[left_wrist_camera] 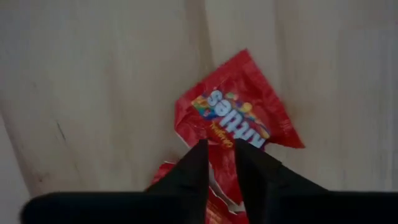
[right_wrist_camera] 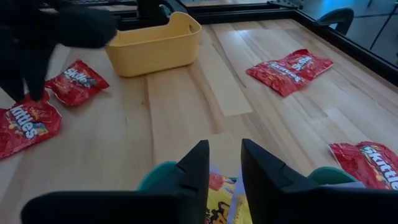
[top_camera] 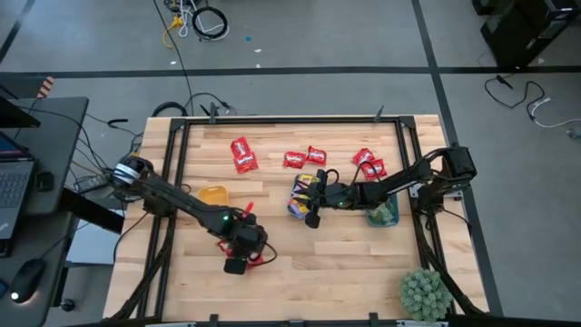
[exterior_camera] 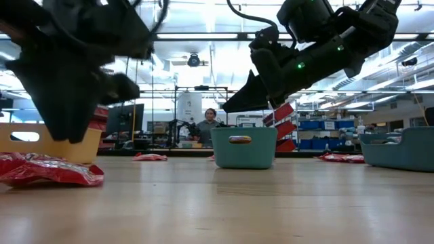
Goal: Sort candy
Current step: Put the red candy pack into the yellow bin
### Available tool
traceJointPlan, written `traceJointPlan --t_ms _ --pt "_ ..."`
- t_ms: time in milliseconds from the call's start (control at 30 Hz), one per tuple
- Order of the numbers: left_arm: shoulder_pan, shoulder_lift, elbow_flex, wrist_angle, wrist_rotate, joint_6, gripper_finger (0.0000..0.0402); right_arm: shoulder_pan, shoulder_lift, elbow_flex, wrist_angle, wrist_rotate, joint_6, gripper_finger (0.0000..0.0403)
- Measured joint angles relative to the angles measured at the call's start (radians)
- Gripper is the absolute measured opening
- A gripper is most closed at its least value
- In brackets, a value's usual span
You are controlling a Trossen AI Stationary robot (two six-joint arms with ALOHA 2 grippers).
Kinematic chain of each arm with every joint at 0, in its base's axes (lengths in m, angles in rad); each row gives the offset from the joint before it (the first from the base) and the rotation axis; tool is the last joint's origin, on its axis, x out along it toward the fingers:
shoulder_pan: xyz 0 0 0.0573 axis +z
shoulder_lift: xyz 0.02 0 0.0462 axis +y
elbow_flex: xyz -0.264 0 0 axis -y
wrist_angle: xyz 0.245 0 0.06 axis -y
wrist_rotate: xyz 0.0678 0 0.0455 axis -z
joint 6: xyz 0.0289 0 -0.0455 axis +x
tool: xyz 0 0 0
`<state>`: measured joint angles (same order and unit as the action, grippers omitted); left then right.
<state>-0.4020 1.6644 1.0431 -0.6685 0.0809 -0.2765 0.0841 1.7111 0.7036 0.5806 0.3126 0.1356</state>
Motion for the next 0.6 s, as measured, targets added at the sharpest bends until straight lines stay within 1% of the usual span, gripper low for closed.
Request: traceJointPlan --t_ms 133,200,300,367,433,500,600 --pt "0.030 0.048 0.000 0.004 0.074 0.007 0.0121 0.000 0.000 0.000 -0.006 0.000 0.002 0.0091" --pt "0.039 0.077 0.000 0.009 0.088 0.016 0.0136 0.000 0.000 0.000 -0.009 0.000 0.003 0.0094" --pt "0.051 0.114 0.000 0.013 0.093 0.043 0.0149 0.001 0.000 0.000 -0.008 -0.001 0.002 0.0096" --pt "0.056 0.131 0.004 0.013 0.095 0.066 0.0151 0.001 0.000 0.000 -0.009 -0.001 0.002 0.0095" --pt "0.055 0.137 0.005 0.013 0.081 0.085 0.0144 0.001 0.000 0.000 -0.009 -0.002 0.001 0.0094" --pt "0.054 0.138 0.007 0.012 0.059 0.092 0.0124 0.001 0.000 0.000 -0.010 -0.002 0.001 0.0095" --pt "0.055 0.127 0.031 -0.005 0.021 0.094 0.0063 0.001 0.000 0.000 -0.011 -0.002 0.000 0.0096"
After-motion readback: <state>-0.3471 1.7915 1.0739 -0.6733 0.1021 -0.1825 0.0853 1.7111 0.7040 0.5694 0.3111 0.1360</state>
